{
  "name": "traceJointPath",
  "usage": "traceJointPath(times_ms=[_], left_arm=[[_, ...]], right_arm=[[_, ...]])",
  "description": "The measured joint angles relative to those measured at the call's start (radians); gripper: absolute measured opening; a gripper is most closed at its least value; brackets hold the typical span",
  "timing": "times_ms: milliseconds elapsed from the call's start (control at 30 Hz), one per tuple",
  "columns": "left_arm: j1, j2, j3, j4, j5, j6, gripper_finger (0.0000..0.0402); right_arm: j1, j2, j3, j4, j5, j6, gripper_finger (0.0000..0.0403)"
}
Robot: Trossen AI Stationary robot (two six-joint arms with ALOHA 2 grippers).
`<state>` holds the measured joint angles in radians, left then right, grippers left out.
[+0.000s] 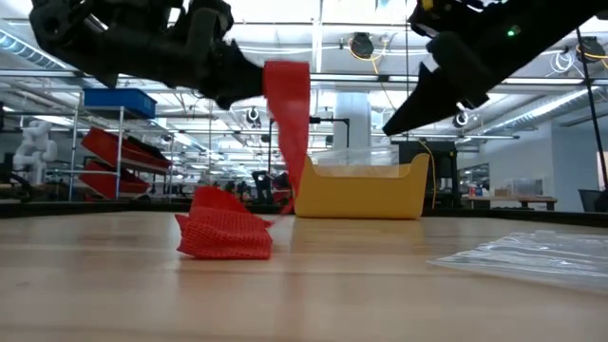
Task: Roll bandage
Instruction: Roll the red bandage
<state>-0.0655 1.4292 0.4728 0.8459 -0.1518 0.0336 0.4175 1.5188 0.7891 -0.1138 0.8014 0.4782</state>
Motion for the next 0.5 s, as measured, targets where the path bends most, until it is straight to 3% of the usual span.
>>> traceJointPath(times_ms=[167,333,433,500], left_arm=[[0.052,0.0,0.002,0.189,0.048,0.115,0.0012],[0.088,0.0,0.016,0.277,0.126,0.066,0.0012],[0.113,-0.001,0.016,0.255,0.214,0.023,0.0012],[0.132,-0.001,0.017,0.243,0.271,-0.001,0.0012]], right_arm=[[-0.042,0.0,0.0,0.036,-0.005,-0.088,0.0093],[-0.107,0.0,0.0,0.123,-0.108,-0.237,0.0095],[-0.133,0.0,0.0,0.306,-0.121,-0.338,0.0095],[-0.133,-0.008,0.0,0.503,-0.183,-0.471,0.0095]])
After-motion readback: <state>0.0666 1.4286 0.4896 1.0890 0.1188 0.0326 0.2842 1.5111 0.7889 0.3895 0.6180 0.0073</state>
